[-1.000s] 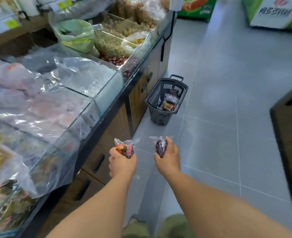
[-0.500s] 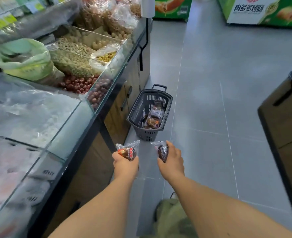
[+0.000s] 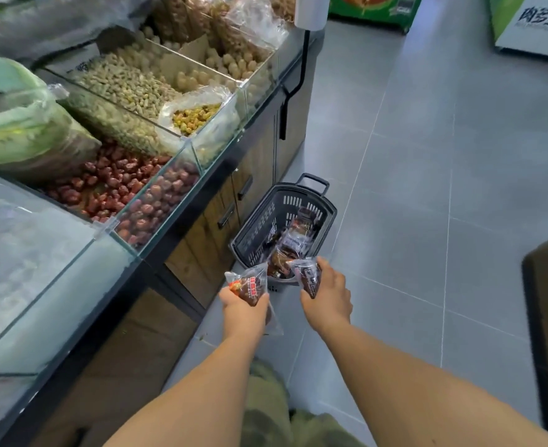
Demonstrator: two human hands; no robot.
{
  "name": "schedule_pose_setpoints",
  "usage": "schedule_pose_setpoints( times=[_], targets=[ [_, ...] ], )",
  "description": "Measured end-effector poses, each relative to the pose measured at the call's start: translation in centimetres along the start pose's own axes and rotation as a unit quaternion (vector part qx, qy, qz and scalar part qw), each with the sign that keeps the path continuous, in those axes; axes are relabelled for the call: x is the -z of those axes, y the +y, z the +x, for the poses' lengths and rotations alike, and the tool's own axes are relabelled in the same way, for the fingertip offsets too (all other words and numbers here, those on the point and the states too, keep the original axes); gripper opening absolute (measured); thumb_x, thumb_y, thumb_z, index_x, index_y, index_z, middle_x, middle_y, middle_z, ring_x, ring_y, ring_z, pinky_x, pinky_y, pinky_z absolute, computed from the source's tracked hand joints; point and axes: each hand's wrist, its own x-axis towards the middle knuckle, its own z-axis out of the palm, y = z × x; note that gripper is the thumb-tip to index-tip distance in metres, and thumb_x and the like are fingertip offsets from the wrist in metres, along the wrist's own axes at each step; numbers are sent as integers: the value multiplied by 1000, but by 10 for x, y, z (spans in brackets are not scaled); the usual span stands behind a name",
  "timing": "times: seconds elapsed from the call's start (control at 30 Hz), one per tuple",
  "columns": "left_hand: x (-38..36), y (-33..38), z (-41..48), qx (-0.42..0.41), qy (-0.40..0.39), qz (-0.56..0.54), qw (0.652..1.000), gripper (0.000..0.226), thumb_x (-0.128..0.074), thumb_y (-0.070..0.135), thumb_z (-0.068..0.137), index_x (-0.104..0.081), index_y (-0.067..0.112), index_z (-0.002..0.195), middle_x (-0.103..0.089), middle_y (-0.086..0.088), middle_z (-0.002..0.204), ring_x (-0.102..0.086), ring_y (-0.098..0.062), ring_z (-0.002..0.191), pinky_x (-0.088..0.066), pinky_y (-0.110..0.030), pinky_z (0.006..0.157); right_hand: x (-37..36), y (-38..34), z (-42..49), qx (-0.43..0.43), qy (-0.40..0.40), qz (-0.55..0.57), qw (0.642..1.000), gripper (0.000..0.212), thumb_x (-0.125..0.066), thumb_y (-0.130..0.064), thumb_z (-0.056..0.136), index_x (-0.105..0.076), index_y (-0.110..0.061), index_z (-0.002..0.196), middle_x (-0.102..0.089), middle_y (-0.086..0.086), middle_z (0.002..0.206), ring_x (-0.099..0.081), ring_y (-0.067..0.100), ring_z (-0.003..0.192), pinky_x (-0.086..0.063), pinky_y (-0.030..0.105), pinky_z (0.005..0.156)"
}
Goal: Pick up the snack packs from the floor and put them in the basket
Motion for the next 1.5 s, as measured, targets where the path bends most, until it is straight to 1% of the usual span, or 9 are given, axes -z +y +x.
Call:
schedule_pose_setpoints(
  times=[0.17,0.37,0.57,0.63,0.7,0.83,1.07,1.23,1.5],
  targets=[
    [-25,35,60,19,-8,12,1000,63,-65,37,86,-22,16,126,-52,-14,120,-58,-31,98,-52,-41,84,-6,-15,70,-5,-12,3,1000,70,-61,-33,90,-19,-39,147,-28,1,148,-39,29,127,-33,43,107],
    [-51,66,128,41,-32,-1,999,60,-67,32,86,-28,13,127,-54,-13,120,-52,-22,85,-41,-30,67,-18,-31,146,-24,-24,-10,999,74,-65,-32,87,-21,-38,147,-29,3,149,-36,28,131,-32,43,109],
    [-68,75,175,87,-33,1,996,60,-64,30,89,-25,14,131,-49,-10,125,-47,-15,84,-30,-15,48,-38,-44,202,-36,-55,-5,998,71,-65,-28,88,-23,-38,145,-28,2,149,-35,28,132,-31,44,111],
    [-76,75,191,103,-31,-1,994,60,-64,31,89,-25,15,131,-49,-11,126,-49,-17,87,-38,-18,55,-47,-45,219,-34,-70,-9,997,71,-65,-27,88,-24,-39,144,-28,1,149,-35,28,132,-32,45,110],
    [-87,74,208,127,-30,-10,991,63,-66,32,87,-23,16,131,-48,-13,129,-55,-25,100,-47,-30,74,-56,-44,239,-32,-81,-14,996,71,-66,-25,87,-25,-39,143,-30,1,148,-36,27,132,-33,46,110],
    [-116,69,237,166,-24,-22,986,70,-67,34,86,-19,19,135,-46,-14,131,-53,-33,113,-47,-46,96,-76,-34,277,-27,-105,-20,994,71,-66,-21,86,-27,-39,142,-31,1,147,-36,26,131,-33,45,110],
    [-174,44,296,234,14,27,972,70,-65,44,83,-26,20,136,-33,-15,135,-44,-37,121,-41,-45,99,-128,-4,342,8,-171,-60,983,74,-66,-19,83,-26,-41,140,-29,-1,147,-36,24,131,-34,44,110],
    [-210,23,343,236,27,33,971,68,-65,42,84,-31,14,136,-44,-15,134,-44,-37,122,-38,-45,100,-172,15,386,29,-217,-100,971,73,-65,-19,86,-24,-37,144,-27,1,149,-29,26,136,-27,40,112],
    [-251,-1,406,274,-17,25,961,57,-65,32,82,-41,10,129,-57,-15,120,-57,-35,108,-49,-44,94,-228,38,433,77,-254,-188,945,70,-59,-19,85,-23,-36,142,-33,1,142,-30,28,126,-27,39,110]
  ],
)
